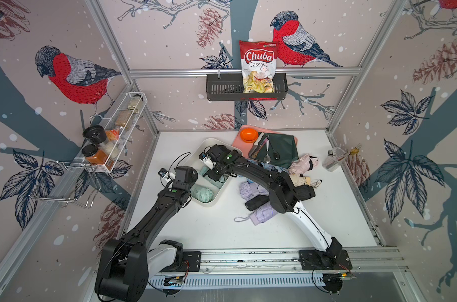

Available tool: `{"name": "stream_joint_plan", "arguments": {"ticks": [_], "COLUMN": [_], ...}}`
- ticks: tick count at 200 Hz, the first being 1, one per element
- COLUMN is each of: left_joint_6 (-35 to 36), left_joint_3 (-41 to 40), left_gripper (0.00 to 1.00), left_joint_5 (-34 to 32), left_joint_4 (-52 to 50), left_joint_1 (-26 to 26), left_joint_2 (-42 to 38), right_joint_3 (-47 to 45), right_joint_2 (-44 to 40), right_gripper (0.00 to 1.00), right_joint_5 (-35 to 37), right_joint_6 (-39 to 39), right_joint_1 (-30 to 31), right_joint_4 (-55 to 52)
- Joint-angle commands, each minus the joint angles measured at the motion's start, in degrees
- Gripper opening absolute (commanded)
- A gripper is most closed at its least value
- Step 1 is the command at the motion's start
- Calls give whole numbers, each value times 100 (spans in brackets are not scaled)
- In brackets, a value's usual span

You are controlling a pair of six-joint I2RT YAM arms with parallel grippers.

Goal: Put the umbrella into the storage box
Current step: Adjust the umbrella in the storage box.

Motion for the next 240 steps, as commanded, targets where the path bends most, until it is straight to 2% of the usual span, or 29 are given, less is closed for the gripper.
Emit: {"name": "stream_joint_plan", "arguments": {"ticks": [1,19,36,54,101,137,158,175,196,240], "left_joint_6": [9,2,5,0,2,-8,-8,-4,-6,-8], "left_joint_3": [38,42,37,46,74,82,101,113,108,114], "left_gripper": [97,97,97,97,97,97,97,97,97,97], "left_joint_5": [-31,-39,-39,-40,-76,-49,-32,-31,-23,-36], "left_joint_4": [28,31,25,28,-3,32,37,31,19,11], "left_joint_1": [19,15,15,15,14,14,14,14,14,17], "left_joint_2": [-14,-14,-13,-22,-50,-40,-42,-48,-66,-88], "right_joint_3": [28,39,28,28,26,19,19,30,29,28], "right_joint_2": [48,58,40,25,166,255,277,270,186,103], "right_gripper": [51,53,65,71,66,72,62,45,37,36], "right_joint_5": [755,545,-35,-631,-969,-1101,-1094,-1019,-597,829], "right_joint_6": [-169,-168,-88,-18,-19,-22,-15,4,13,-66], "right_joint_1": [0,-33,-88,-130,-158,-149,-162,-148,-141,-109], "right_joint_4": [67,39,-18,-49,-98,-160,-155,-133,-77,98]}}
